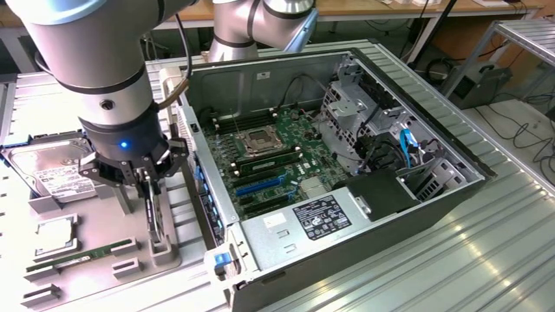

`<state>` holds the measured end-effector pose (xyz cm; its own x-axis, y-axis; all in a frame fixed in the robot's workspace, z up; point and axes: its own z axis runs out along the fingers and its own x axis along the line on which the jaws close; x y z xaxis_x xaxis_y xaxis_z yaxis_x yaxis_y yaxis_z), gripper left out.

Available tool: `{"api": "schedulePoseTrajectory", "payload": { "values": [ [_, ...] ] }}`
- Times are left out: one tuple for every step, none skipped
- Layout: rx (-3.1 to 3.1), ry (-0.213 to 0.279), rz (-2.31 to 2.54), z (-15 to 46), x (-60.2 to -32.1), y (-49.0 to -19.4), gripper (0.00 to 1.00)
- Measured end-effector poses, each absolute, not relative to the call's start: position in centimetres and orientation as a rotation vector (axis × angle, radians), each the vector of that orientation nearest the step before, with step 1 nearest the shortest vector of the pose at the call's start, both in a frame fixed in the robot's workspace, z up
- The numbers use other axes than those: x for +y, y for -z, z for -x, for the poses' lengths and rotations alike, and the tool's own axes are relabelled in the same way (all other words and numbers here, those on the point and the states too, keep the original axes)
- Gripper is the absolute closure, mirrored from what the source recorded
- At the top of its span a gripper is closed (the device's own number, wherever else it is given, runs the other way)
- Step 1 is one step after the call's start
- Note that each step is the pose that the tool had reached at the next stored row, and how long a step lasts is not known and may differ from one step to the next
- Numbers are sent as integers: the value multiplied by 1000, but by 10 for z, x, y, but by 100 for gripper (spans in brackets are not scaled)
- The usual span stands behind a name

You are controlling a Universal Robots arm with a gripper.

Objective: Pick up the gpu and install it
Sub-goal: 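Pick up the gpu and move the gpu toward the slot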

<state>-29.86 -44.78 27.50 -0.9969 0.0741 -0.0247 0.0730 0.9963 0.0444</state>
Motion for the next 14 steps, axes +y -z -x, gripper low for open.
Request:
{"api": "schedulePoseTrajectory", "payload": {
  "values": [
    [3112,-68,-115,299,-448,-276,74],
    [3112,-68,-115,299,-448,-276,74],
    [3112,-68,-115,299,-448,-277,74],
    [3112,-68,-115,299,-448,-277,74],
    [3112,-68,-115,299,-448,-278,74],
    [3112,-68,-115,299,-448,-278,74],
    [3112,-68,-115,299,-448,-279,74],
    [3112,-68,-115,299,-448,-279,74],
    [3112,-68,-115,299,-448,-279,74],
    [3112,-68,-115,299,-448,-280,74],
    [3112,-68,-115,299,-448,-280,74],
    [3112,-68,-115,299,-448,-281,74],
    [3112,-68,-115,299,-448,-281,74],
    [3112,-68,-115,299,-448,-282,74]
  ]
}}
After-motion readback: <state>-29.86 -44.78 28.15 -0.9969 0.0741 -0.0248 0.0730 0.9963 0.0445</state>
